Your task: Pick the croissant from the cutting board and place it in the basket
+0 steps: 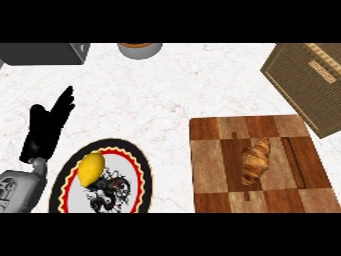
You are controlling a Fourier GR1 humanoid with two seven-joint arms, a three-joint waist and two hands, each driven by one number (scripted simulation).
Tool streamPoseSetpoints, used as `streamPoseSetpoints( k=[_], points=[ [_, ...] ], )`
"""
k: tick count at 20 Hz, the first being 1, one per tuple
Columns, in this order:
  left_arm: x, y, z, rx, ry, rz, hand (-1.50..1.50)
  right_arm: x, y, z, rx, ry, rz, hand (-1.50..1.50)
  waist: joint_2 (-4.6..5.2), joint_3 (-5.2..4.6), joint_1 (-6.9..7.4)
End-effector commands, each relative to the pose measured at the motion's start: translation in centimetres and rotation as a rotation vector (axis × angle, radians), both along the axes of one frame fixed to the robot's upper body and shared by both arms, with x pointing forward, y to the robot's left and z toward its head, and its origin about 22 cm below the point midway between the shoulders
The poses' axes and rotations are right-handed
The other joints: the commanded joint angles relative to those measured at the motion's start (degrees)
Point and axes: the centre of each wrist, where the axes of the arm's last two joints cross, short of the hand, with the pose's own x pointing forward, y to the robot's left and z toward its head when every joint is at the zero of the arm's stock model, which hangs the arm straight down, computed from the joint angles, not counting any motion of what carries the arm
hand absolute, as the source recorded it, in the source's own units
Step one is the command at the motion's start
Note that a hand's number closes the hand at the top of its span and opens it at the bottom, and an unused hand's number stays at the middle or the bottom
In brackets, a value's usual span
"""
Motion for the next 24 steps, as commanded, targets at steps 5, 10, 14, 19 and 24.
streamPoseSetpoints(
  k=[5,10,14,19,24],
  points=[
    [-0.3,-0.2,-1.2,0.001,-0.007,0.002,0.0,1.8,1.0,-1.2,-0.003,-0.05,-0.101,-1.5,0.12,0.06,0.81],
    [0.0,2.3,0.0,-0.02,-0.009,-0.009,0.0,1.8,0.0,-4.4,-0.006,-0.063,-0.12,-1.5,0.06,0.09,0.63],
    [0.1,-0.5,-0.6,0.0,0.0,-0.027,0.0,3.8,0.7,-5.3,0.013,-0.044,-0.124,-1.5,0.08,0.08,0.67],
    [-0.7,-0.6,1.0,-0.016,0.001,-0.008,0.0,3.9,-0.6,-5.9,0.035,-0.033,-0.113,-1.5,0.0,0.1,0.68],
    [0.3,1.6,-0.5,-0.014,0.001,-0.015,0.0,8.4,1.2,-7.5,0.036,-0.05,-0.11,-1.5,0.11,0.08,0.86]
  ],
)
